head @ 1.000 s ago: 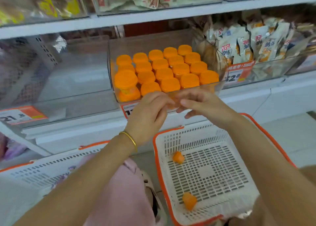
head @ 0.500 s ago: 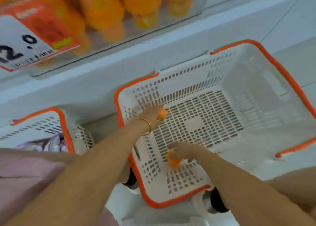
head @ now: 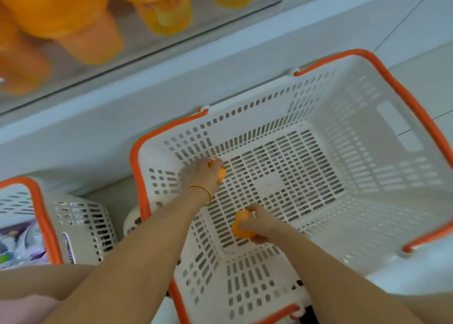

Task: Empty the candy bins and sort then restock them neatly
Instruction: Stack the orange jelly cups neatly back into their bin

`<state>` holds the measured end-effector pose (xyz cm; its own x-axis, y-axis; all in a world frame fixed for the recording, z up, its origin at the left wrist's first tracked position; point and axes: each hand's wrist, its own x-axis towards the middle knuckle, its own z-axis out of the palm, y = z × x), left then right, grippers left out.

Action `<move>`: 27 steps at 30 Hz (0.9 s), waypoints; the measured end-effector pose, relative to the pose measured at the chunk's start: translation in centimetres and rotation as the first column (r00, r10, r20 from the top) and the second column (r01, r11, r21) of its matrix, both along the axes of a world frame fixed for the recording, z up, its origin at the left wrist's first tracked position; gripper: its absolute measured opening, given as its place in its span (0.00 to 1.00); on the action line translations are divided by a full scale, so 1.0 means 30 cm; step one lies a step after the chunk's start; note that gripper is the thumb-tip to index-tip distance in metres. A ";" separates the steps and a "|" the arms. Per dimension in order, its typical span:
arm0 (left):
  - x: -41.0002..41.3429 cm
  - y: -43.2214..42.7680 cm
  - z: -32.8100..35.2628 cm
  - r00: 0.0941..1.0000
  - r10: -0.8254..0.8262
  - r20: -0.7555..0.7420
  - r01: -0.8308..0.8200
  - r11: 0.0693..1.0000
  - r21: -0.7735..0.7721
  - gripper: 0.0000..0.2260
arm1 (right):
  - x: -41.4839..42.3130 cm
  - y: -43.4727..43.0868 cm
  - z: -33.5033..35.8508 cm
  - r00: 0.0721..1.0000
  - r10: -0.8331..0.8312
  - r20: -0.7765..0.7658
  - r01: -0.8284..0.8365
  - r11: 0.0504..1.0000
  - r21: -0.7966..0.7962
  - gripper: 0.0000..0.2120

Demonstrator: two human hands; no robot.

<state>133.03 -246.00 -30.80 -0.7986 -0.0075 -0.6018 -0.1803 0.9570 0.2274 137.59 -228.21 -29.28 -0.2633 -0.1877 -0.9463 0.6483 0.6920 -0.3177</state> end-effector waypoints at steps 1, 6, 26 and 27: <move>-0.001 0.003 0.006 1.000 0.010 -0.011 -0.010 1.000 -0.004 0.19 | -0.016 0.007 0.015 0.995 -0.100 0.017 0.101 0.995 -0.008 0.28; 0.017 0.020 0.057 0.994 0.104 -0.046 -0.101 0.992 0.071 0.06 | -0.079 0.024 0.130 0.889 -0.453 0.063 0.457 0.882 -0.117 0.18; 0.137 -0.100 1.126 0.772 0.450 -0.448 -0.014 0.717 0.697 0.18 | -0.093 -0.107 1.065 0.805 -0.589 -0.063 0.301 0.498 -0.813 0.23; 0.153 -0.127 1.179 0.753 0.462 -0.468 0.017 0.697 0.716 0.16 | -0.092 -0.120 1.115 0.817 -0.570 -0.088 0.256 0.495 -0.830 0.23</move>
<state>137.61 -249.80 4.58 -0.9974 -0.0449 0.0565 0.0296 0.4596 0.8876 134.84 -231.82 4.16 -0.7523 -0.5631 -0.3421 0.5427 -0.2352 -0.8063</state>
